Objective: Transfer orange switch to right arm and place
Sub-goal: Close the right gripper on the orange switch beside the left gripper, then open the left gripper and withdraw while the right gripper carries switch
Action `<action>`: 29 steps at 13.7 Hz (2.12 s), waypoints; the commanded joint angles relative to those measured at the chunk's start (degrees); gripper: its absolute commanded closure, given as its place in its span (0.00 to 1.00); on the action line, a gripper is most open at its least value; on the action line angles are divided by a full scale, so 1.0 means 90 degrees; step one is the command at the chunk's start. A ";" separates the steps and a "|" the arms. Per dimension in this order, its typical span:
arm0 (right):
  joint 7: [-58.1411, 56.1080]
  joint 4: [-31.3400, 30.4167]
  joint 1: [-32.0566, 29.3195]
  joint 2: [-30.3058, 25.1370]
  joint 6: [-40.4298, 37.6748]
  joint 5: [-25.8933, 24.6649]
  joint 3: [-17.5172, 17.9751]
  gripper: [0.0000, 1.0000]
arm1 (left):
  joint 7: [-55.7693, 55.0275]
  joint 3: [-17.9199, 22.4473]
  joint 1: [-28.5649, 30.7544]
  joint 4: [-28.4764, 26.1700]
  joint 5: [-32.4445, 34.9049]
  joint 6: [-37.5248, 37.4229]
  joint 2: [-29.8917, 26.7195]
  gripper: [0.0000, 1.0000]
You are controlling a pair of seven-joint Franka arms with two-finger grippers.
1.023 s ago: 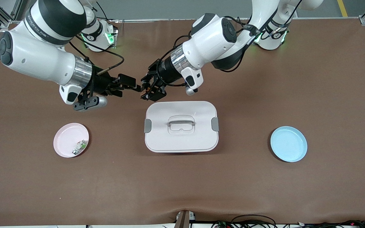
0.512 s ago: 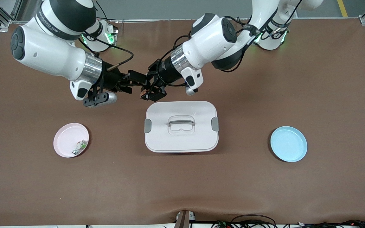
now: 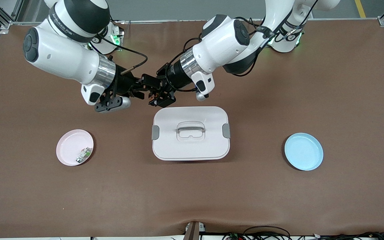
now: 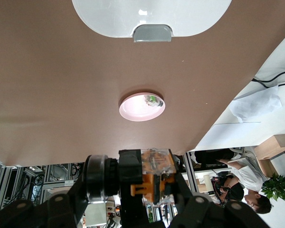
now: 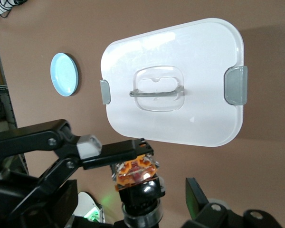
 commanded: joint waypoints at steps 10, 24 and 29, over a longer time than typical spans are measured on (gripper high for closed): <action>0.0010 0.0056 0.0162 0.0156 0.0121 -0.0320 -0.0044 0.03 | -0.0117 -0.0004 -0.0056 0.0050 0.0140 0.0114 0.0017 0.62; -0.0029 0.0066 0.0133 0.0156 0.0052 -0.0329 -0.0044 1.00 | -0.0107 -0.0004 -0.0056 0.0050 0.0228 0.0114 0.0017 0.54; -0.0049 0.0095 0.0143 0.0156 0.0033 -0.0837 -0.0043 1.00 | -0.0127 -0.0004 -0.0056 0.0079 0.0472 0.0114 -0.0003 0.00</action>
